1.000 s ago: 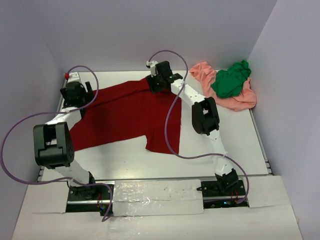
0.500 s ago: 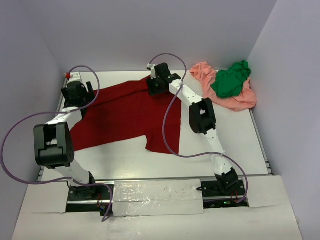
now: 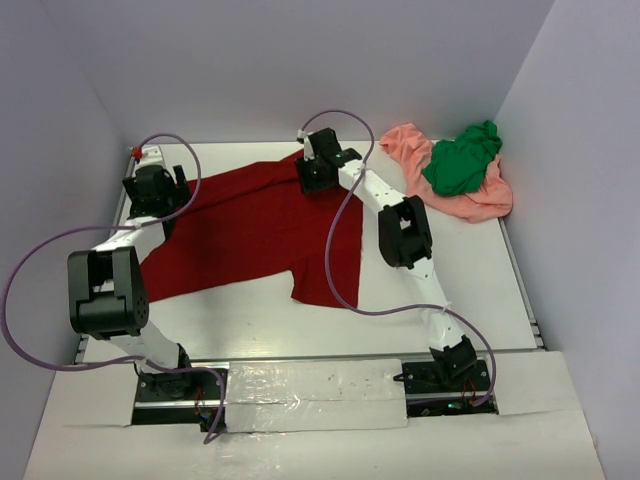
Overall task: Fold and stack the t-shirts
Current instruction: Fold the tshirt
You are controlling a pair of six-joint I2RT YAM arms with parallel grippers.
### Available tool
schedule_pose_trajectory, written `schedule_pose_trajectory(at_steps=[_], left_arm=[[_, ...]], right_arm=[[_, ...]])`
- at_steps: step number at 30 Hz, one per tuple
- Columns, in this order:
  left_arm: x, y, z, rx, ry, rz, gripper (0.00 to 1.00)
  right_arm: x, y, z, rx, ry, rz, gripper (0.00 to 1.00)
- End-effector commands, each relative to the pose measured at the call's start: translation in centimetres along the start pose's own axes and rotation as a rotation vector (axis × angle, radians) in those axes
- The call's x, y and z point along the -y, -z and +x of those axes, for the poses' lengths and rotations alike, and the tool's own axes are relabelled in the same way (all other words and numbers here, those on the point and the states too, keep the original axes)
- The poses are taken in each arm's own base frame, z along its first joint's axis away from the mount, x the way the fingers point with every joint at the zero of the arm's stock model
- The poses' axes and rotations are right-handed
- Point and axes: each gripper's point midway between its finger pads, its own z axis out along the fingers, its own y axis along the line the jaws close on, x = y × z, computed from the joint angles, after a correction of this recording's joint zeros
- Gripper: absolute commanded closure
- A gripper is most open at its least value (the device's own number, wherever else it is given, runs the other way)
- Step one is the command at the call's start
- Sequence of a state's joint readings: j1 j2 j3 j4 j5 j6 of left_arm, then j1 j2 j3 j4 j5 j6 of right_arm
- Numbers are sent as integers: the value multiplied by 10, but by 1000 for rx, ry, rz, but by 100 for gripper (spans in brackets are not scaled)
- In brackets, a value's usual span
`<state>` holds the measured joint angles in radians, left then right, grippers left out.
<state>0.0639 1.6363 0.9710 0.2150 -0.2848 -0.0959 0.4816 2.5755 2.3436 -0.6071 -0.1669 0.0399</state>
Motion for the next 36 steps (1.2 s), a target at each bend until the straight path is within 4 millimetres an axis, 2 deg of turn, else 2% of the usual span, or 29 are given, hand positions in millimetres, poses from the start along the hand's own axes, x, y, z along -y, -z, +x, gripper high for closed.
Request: schedule_pose_trajectory(at_steps=[1,6,9,17,22,28,36], left_arm=[[1,9,-32,106,30,1,1],[2,9,-31,106,31,8,1],[3,9,-32,107,32,8,1],[3,9,-32,111,28,0,1],[2,9,-34,111,22,-5,1],[2,7,-31,103,17,-6,1],[3,7,-32,102,19,0,1]], right_arm=[[9,13,-20,54,-35,40,48],[15,24,-43,169,-31,73,49],[18,23,-54,193,-29,88,49],[15,25,-71,256,-4,94,49],[15,21,-73,242,-9,98,49],[7,18,-61,198,-35,58,49],[9,15,-53,169,-74,55,50]])
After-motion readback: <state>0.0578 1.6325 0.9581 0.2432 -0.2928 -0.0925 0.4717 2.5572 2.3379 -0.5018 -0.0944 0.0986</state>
